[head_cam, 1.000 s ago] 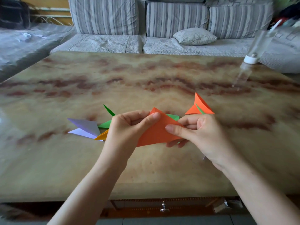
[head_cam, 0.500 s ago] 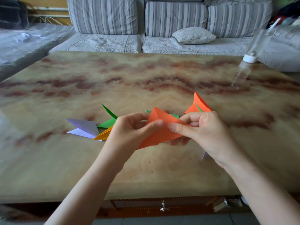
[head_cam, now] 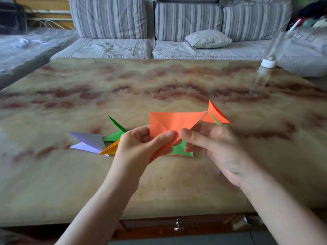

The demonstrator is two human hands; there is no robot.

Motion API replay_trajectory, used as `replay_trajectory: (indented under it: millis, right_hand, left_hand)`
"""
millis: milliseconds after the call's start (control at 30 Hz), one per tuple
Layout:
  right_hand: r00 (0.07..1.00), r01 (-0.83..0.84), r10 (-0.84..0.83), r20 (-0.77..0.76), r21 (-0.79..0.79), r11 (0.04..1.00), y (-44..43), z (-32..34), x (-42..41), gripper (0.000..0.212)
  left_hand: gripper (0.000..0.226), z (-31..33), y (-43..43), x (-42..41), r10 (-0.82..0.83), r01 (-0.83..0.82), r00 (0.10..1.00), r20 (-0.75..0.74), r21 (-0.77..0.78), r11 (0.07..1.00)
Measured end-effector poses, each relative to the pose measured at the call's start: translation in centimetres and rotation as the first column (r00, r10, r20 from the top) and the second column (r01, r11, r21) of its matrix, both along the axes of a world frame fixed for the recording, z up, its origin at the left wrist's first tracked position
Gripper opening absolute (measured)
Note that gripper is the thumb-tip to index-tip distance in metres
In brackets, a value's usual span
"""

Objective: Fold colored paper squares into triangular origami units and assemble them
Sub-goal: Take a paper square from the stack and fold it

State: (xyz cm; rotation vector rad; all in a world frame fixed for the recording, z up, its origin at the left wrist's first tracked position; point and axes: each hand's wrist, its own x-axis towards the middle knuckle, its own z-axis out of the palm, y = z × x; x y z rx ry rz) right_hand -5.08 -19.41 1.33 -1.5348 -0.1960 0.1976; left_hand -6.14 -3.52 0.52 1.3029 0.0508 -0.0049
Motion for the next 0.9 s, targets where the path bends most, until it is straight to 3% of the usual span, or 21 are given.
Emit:
replay_trajectory:
  millis: [133, 467, 767, 900]
  right_hand:
    - [0.997, 0.047, -0.04, -0.059, 0.112, 0.993, 0.7, -0.6, 0.0, 0.032]
    - [0.971, 0.145, -0.074, -0.227, 0.316, 0.938, 1.5, -0.6, 0.0, 0.015]
    - [0.955, 0.254, -0.205, -0.215, 0.232, 0.939, 1.5, -1.0, -0.3, 0.015]
    - [0.956, 0.256, -0.212, -0.204, 0.22, 0.941, 1.7, -1.1, -0.3, 0.019]
  left_hand:
    - [0.023, -0.4, -0.6, -0.2, 0.039, -0.038, 0.999, 0.016, -0.03, 0.999]
    - [0.02, -0.5, -1.1, -0.4, 0.078, -0.077, 0.995, 0.055, -0.022, 0.997]
    - [0.029, -0.6, -1.2, -0.8, 0.068, -0.077, 0.995, 0.08, 0.126, 0.989]
    - [0.021, -0.7, -1.3, -0.6, 0.088, -0.095, 0.995, 0.051, 0.172, 0.98]
